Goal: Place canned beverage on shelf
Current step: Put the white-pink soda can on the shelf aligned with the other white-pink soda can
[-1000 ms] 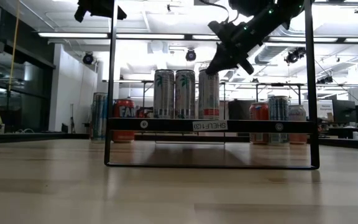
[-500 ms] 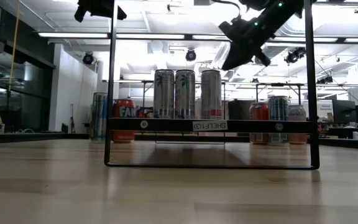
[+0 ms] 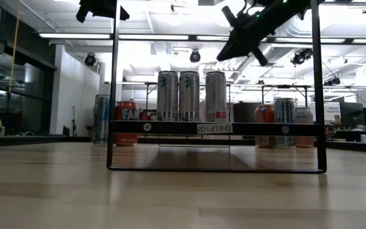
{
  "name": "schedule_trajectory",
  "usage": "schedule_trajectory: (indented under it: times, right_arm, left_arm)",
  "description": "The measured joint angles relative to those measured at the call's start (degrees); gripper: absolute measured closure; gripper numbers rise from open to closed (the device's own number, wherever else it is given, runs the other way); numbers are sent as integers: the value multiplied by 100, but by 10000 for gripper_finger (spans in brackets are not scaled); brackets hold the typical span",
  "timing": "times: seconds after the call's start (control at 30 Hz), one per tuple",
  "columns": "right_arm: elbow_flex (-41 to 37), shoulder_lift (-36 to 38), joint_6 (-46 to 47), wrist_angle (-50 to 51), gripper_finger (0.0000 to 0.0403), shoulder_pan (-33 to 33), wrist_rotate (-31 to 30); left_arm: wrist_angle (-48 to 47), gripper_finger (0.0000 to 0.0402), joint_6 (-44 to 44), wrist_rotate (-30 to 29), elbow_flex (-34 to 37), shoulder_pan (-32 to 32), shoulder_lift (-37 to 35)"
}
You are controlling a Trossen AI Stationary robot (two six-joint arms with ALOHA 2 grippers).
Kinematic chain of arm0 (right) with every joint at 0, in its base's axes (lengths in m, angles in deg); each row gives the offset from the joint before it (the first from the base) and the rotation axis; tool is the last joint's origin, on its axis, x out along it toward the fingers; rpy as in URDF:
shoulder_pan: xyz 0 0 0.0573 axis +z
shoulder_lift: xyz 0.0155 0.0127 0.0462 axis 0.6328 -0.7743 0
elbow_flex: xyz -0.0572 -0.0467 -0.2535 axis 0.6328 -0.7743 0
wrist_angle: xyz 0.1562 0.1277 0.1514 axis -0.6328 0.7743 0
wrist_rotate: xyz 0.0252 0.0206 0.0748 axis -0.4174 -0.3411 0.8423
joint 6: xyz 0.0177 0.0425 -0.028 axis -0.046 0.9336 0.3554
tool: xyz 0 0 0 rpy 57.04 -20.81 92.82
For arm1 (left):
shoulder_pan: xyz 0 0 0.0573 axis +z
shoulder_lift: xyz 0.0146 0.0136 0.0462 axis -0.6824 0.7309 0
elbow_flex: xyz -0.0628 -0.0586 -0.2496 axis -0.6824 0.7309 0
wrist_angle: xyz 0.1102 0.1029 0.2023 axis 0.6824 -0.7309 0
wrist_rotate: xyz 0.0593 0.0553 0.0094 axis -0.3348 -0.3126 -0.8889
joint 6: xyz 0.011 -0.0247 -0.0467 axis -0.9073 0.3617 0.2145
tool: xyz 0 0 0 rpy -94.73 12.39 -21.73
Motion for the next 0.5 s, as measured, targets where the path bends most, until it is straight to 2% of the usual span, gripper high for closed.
schedule_trajectory:
  times: [0.27, 0.5]
  right_arm:
    - [0, -709, 780, -519, 403, 478, -354]
    - [-2, -956, 1129, -562, 403, 538, -1046]
  left_arm:
    - [0, 402, -3, 2, 0, -1, 0]
    - [0, 402, -3, 1, 0, 0, 0]
